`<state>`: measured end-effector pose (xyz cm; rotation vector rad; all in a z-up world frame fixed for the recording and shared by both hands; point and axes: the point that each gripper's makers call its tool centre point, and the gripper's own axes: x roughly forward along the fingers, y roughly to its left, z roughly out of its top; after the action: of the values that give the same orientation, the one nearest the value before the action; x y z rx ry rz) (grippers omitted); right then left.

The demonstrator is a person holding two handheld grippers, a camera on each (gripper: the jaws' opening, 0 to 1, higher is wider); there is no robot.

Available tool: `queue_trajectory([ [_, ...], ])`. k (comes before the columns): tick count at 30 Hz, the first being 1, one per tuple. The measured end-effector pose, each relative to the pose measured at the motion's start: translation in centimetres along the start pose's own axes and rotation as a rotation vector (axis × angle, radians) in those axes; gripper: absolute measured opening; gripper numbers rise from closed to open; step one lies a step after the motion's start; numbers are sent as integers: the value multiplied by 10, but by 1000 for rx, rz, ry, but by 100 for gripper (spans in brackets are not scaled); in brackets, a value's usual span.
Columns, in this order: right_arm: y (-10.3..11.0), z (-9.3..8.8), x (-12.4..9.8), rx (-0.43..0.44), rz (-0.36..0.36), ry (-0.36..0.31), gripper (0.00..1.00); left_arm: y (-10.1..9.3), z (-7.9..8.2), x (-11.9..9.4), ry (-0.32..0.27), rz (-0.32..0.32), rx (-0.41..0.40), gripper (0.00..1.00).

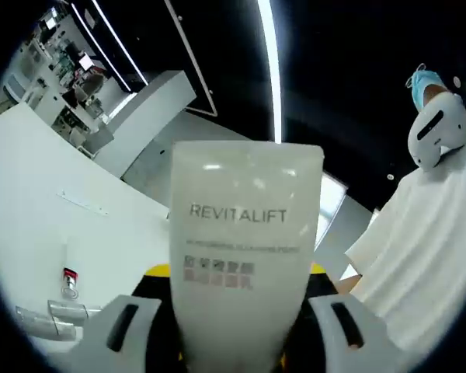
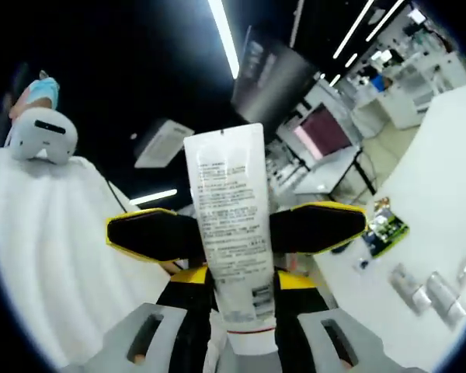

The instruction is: Arrange the skincare products in the storage area until every visible bottle or jar stands upright without overlapping.

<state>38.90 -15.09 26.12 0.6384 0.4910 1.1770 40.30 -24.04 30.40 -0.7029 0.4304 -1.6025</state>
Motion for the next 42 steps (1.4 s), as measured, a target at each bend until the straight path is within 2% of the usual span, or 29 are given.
queue_trajectory([
  [5,3,3,-2,37,15,-15,27,-2,2,5,14,-7,-26,45],
  [15,-2,5,-4,121,11,-61,28,8,1,2,47,56,-76,43],
  [25,-9,12,-3,137,-5,-78,28,20,10,-4,13,120,-106,40],
  [30,-10,23,-5,121,-33,-122,29,27,20,-4,-33,150,-128,39],
  [31,-7,24,-5,120,-14,-132,32,28,21,-4,-35,154,-132,39],
  [33,-12,25,-6,119,-55,-137,32,31,21,-4,-37,168,-146,38],
  [42,-17,24,-14,70,-150,-160,32,41,17,-7,-57,228,-173,37],
])
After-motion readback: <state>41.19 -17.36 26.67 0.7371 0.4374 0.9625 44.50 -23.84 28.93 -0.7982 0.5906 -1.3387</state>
